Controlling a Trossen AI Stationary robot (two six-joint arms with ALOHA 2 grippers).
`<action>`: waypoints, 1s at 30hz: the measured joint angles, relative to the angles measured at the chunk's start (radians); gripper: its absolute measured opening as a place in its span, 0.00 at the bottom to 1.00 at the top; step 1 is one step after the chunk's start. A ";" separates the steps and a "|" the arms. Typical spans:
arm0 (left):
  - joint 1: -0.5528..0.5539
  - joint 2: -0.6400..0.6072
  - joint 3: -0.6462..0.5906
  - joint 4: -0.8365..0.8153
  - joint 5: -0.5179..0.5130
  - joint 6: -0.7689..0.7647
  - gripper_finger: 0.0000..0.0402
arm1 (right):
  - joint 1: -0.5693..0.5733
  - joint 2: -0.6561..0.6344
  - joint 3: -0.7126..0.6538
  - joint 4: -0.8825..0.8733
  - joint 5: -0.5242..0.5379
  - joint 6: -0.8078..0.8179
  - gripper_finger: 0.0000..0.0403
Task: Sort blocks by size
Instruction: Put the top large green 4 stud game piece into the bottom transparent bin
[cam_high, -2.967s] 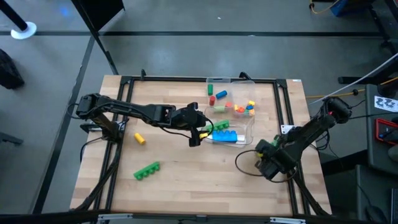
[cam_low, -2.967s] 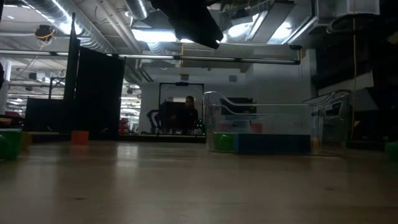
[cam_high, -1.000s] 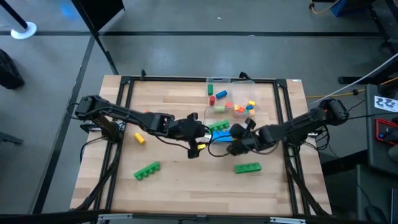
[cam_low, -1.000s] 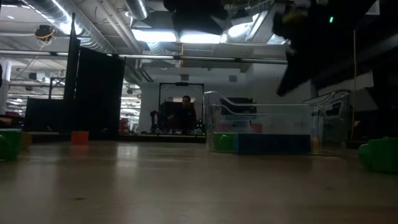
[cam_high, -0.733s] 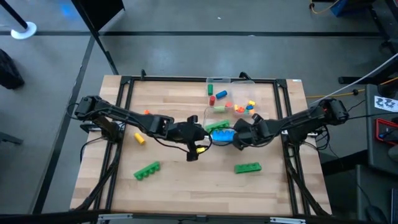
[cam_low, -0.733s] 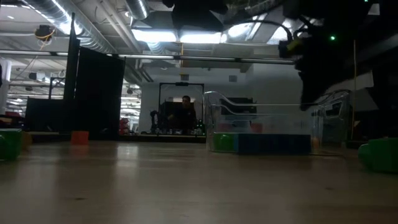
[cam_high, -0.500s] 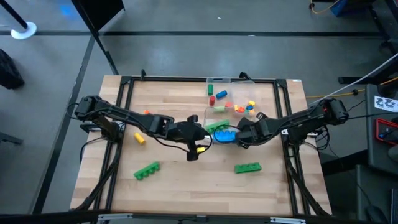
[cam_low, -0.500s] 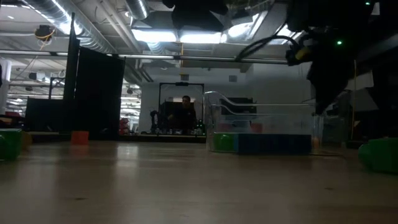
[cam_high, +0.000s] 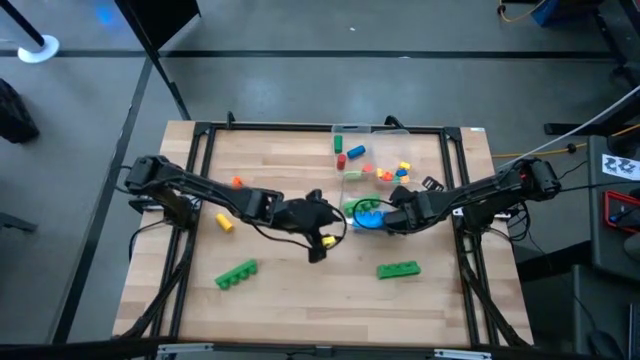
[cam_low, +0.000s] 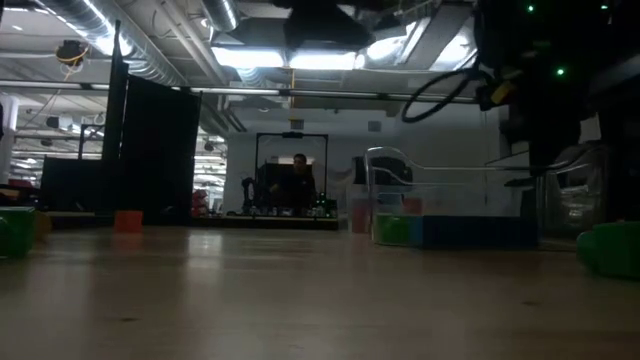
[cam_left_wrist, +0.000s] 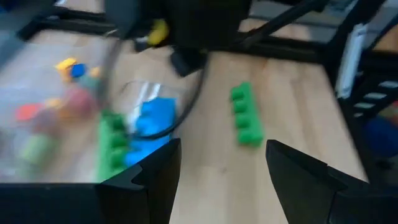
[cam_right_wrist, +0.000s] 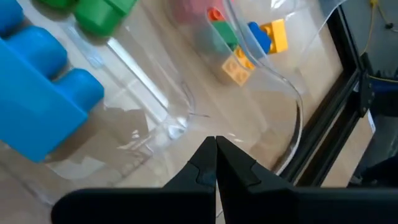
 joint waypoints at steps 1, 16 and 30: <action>-0.007 0.019 0.000 0.038 0.010 -0.010 0.55 | 0.000 -0.001 0.007 -0.001 0.000 -0.001 0.01; -0.103 0.339 0.000 0.536 0.056 -0.017 0.55 | 0.001 -0.024 0.240 -0.022 -0.001 -0.161 0.01; -0.119 0.586 0.030 0.826 -0.093 0.033 0.55 | 0.001 -0.024 0.429 -0.021 -0.202 -0.348 0.01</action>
